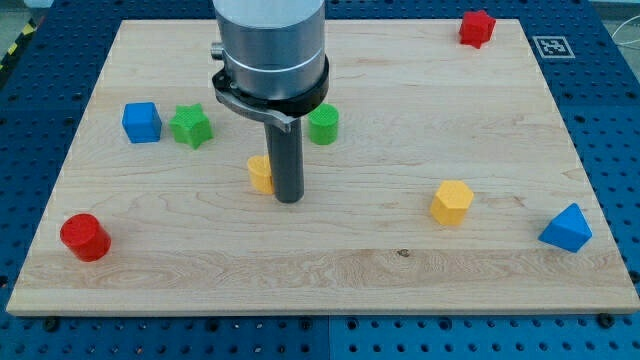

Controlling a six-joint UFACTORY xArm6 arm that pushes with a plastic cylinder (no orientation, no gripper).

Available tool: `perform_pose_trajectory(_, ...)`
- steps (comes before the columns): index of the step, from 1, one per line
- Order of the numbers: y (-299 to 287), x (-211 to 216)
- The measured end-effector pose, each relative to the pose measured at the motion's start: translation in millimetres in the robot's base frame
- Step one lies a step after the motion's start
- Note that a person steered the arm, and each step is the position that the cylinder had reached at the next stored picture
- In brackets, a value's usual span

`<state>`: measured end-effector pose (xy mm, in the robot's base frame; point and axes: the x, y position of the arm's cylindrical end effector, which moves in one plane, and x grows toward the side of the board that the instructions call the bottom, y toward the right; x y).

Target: Slide the yellow heart closer to the green star

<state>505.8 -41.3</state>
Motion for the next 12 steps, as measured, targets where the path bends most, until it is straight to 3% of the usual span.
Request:
perform_pose_trajectory(1,-21.3,15.7)
perform_pose_trajectory(3,-43.0,7.6)
perform_pose_trajectory(7,-23.4,-53.6)
perform_pose_trajectory(10,22.4,-42.6)
perform_pose_trajectory(12,28.0,-63.6)
